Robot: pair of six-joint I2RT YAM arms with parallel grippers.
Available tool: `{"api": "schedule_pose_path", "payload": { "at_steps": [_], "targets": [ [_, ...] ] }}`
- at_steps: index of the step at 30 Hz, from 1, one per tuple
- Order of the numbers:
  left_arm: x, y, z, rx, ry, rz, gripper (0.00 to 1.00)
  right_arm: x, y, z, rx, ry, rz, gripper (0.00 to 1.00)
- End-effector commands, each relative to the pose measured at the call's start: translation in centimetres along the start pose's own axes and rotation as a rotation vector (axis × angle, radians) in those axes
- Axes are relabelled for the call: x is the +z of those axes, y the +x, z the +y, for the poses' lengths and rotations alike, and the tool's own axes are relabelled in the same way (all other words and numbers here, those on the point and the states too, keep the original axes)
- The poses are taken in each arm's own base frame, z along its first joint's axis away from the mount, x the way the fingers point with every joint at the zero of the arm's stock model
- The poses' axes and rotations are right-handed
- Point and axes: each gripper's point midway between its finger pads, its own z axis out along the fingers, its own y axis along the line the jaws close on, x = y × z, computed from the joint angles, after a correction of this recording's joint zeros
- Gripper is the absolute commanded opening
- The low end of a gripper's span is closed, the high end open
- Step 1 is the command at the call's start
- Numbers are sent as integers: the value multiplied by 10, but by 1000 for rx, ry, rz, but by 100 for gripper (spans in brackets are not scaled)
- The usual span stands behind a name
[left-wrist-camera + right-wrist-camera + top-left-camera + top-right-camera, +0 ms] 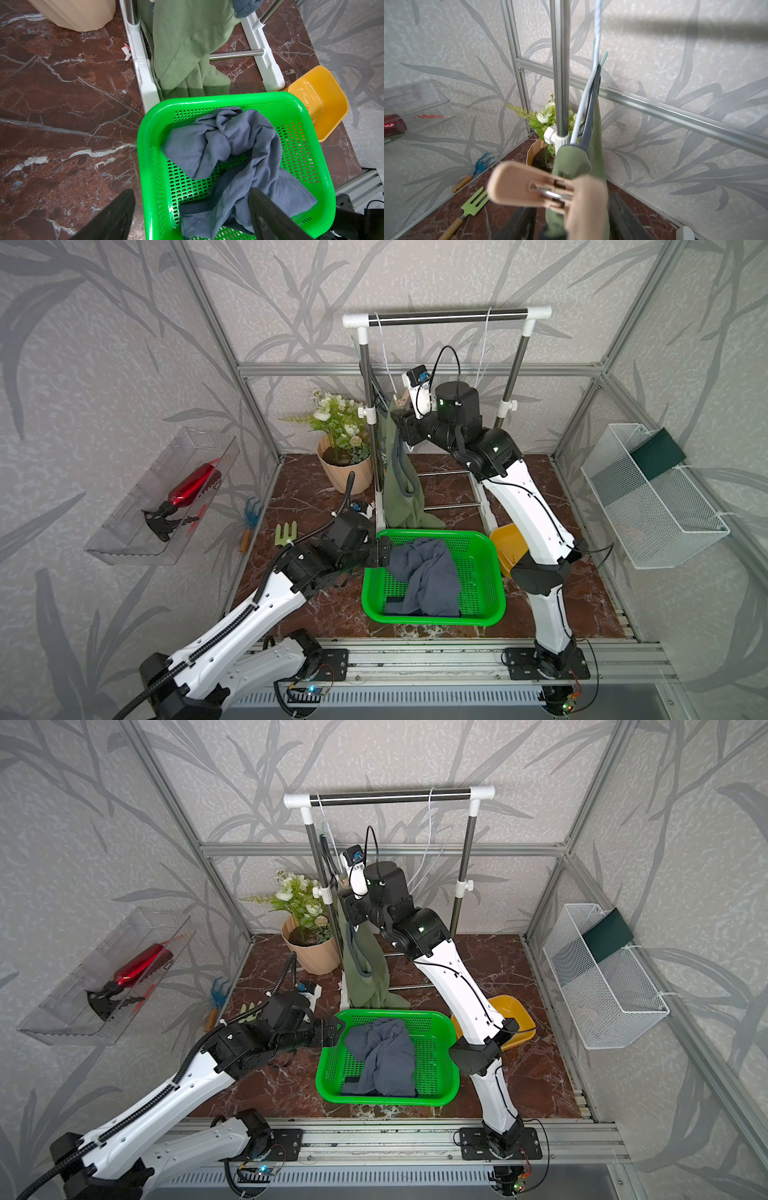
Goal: Remove the clothespins securing tank tops to the hanger
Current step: Pick up the hanger from the clothesline.
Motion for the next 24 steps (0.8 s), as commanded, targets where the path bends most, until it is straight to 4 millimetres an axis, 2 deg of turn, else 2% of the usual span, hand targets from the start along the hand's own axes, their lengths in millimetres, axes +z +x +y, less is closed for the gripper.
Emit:
{"api": "schedule_pose_path", "payload": {
  "at_steps": [1, 3, 5, 8, 14, 24],
  "targets": [
    [4, 2, 0, 4, 3, 9, 87, -12, -6, -6, 10, 17, -16, 51],
    [4, 2, 0, 5, 4, 6, 87, -12, -6, -6, 17, 14, -23, 34],
    [3, 1, 2, 2, 0, 3, 87, -13, -7, -5, 23, 9, -31, 21],
    [2, 1, 2, 3, -2, 0, 87, -14, -9, -3, 21, 0, -52, 8],
    [1, 1, 2, 1, 0, -1, 87, -27, -17, -5, 5, 0, -95, 0],
    [0, -8, -3, 4, 15, -19, 86, -51, -26, -1, -98, -39, -78, 0]
  ]
}}
